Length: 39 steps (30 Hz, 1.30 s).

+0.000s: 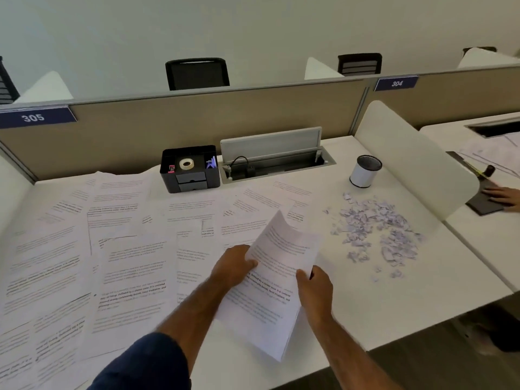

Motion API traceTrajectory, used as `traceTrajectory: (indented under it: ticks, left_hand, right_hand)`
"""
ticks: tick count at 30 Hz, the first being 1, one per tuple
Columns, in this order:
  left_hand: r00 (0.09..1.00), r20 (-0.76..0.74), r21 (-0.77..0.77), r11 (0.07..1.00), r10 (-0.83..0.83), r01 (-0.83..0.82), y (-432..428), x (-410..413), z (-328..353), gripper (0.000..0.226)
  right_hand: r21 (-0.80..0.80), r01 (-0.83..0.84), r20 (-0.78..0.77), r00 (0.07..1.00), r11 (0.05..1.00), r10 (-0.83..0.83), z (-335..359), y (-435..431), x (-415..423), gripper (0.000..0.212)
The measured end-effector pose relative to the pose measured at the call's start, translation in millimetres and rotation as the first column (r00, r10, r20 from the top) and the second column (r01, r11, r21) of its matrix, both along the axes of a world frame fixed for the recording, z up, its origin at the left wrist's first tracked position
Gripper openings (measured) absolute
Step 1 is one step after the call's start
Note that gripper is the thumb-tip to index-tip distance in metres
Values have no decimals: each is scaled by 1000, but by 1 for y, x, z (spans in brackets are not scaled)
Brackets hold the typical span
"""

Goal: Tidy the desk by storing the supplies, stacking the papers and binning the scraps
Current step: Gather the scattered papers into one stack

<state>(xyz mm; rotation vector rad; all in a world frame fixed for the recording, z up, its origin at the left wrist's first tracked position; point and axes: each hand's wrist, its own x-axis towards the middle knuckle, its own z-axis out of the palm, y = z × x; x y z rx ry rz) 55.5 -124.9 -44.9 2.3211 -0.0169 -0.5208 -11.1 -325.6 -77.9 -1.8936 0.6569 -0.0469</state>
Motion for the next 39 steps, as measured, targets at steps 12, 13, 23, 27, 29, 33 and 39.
traceTrajectory:
  ticks: [12, 13, 23, 27, 29, 33, 39]
  left_hand:
    - [960, 100, 466, 865, -262, 188, -26, -1, -37, 52]
    - [959, 110, 460, 869, -260, 182, -27, -2, -38, 53]
    - [961, 147, 434, 889, -232, 148, -32, -12, -47, 55]
    - [963, 139, 445, 883, -231, 148, -32, -10, -46, 55]
    - [963, 147, 437, 888, -227, 143, -32, -9, -46, 54]
    - [968, 138, 409, 902, -210, 138, -27, -10, -44, 62]
    - [988, 69, 8, 991, 135, -136, -4, 2, -27, 68]
  right_hand:
    - [-634, -345, -354, 925, 692, 137, -21, -27, -19, 69]
    - [-609, -368, -372, 915, 702, 157, -22, -27, -20, 76]
    - [-528, -301, -226, 951, 794, 209, -21, -29, -23, 86]
    - [-100, -116, -40, 993, 988, 113, -6, -20, -18, 77]
    - [175, 93, 26, 995, 980, -99, 0, -12, -14, 79]
    - [454, 316, -89, 946, 833, -311, -12, -6, -3, 45]
    - [409, 203, -78, 979, 890, -188, 12, -24, 2, 16]
